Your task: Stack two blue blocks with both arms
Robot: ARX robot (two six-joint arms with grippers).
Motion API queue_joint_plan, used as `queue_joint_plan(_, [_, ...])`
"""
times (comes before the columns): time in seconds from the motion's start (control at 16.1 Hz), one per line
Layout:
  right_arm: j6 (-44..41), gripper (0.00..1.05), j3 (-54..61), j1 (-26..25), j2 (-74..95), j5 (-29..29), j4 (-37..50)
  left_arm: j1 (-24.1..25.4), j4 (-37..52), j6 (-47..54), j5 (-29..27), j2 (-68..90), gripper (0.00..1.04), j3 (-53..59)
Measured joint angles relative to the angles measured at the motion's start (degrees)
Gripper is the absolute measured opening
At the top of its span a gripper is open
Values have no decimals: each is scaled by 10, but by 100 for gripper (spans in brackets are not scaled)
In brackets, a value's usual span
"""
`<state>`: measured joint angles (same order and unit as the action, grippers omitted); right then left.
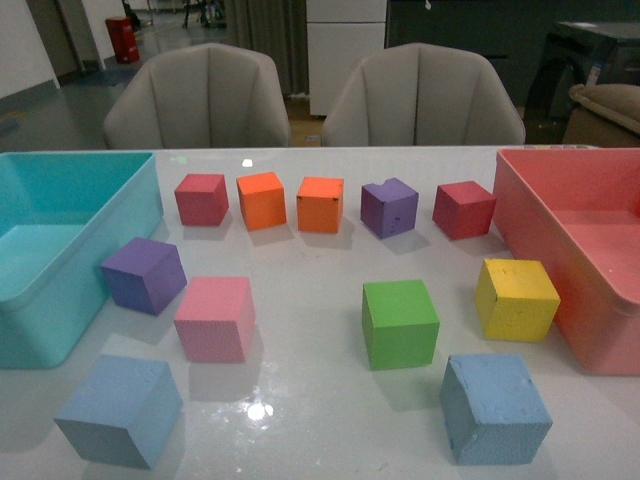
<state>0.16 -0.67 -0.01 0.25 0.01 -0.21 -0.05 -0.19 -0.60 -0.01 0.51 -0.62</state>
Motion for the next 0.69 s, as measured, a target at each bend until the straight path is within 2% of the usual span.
queue_joint_plan(0.69, [0, 98, 0, 0, 0, 0, 0, 0, 0, 0, 0, 0, 98, 0])
